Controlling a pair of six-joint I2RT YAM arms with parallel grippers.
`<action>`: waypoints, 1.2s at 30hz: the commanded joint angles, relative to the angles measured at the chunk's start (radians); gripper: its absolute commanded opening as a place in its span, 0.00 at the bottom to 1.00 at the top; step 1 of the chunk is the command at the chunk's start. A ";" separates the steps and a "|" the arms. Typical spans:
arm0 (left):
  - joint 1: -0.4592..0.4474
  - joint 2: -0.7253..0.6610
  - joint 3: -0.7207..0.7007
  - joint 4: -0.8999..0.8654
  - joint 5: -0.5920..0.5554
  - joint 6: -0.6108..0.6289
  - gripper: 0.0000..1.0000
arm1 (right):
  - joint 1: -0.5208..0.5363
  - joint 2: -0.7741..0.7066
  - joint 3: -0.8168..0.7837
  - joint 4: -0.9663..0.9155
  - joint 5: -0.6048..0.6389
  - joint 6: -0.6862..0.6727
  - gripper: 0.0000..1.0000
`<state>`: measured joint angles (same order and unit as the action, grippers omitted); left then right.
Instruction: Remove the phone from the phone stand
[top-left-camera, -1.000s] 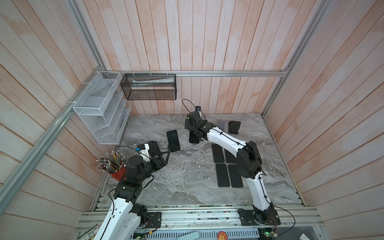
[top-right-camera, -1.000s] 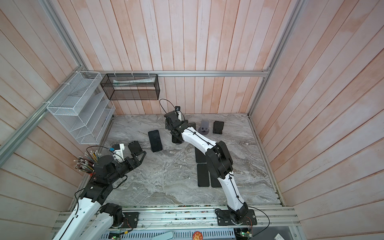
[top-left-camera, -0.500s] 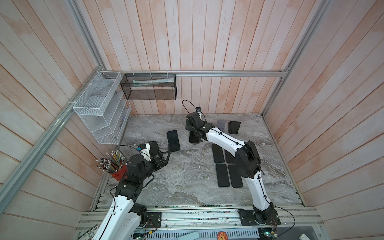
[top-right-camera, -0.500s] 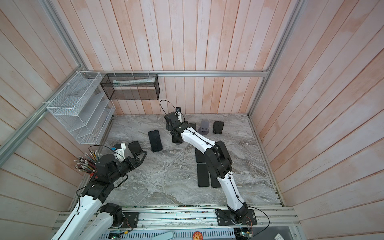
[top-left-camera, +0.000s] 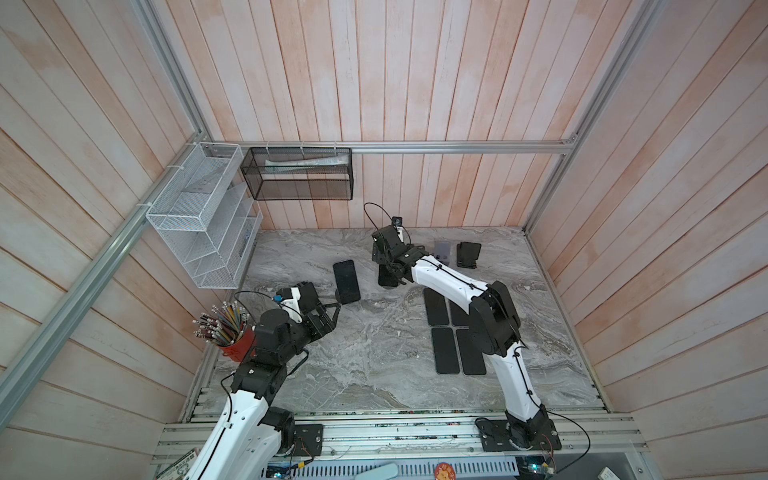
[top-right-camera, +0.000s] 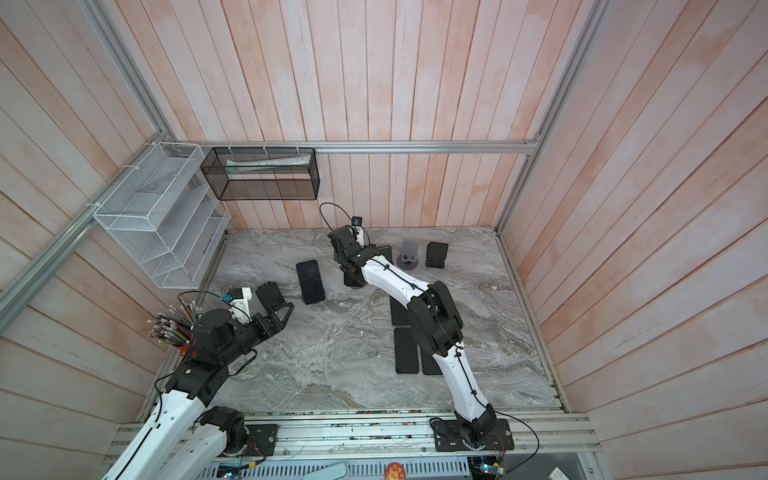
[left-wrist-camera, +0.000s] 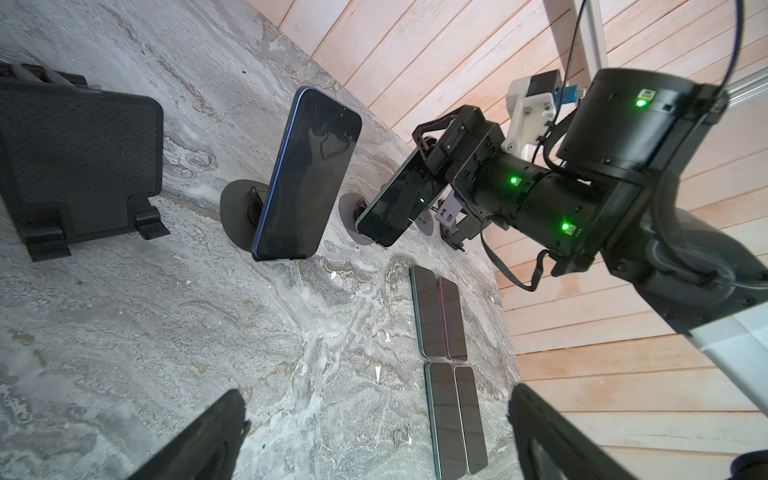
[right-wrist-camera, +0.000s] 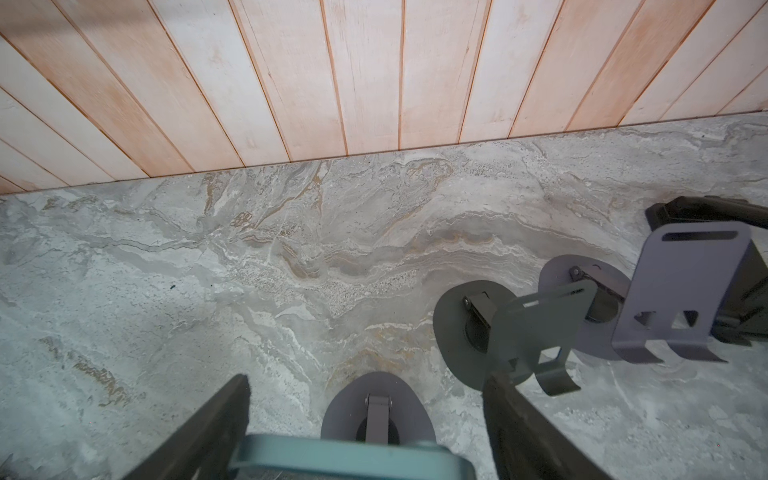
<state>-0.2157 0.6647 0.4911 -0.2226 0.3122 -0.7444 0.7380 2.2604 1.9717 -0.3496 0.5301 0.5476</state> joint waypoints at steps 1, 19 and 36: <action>-0.003 -0.007 -0.017 0.009 -0.014 0.024 1.00 | 0.003 0.024 0.018 -0.028 0.011 0.010 0.88; -0.003 -0.007 -0.014 0.001 -0.023 0.038 1.00 | 0.003 -0.012 -0.035 0.054 -0.068 -0.020 0.75; -0.004 -0.001 -0.001 0.006 -0.021 0.030 1.00 | 0.003 -0.097 -0.128 0.114 -0.101 -0.071 0.72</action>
<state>-0.2157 0.6647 0.4911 -0.2241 0.3012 -0.7258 0.7380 2.2063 1.8545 -0.2443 0.4419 0.4946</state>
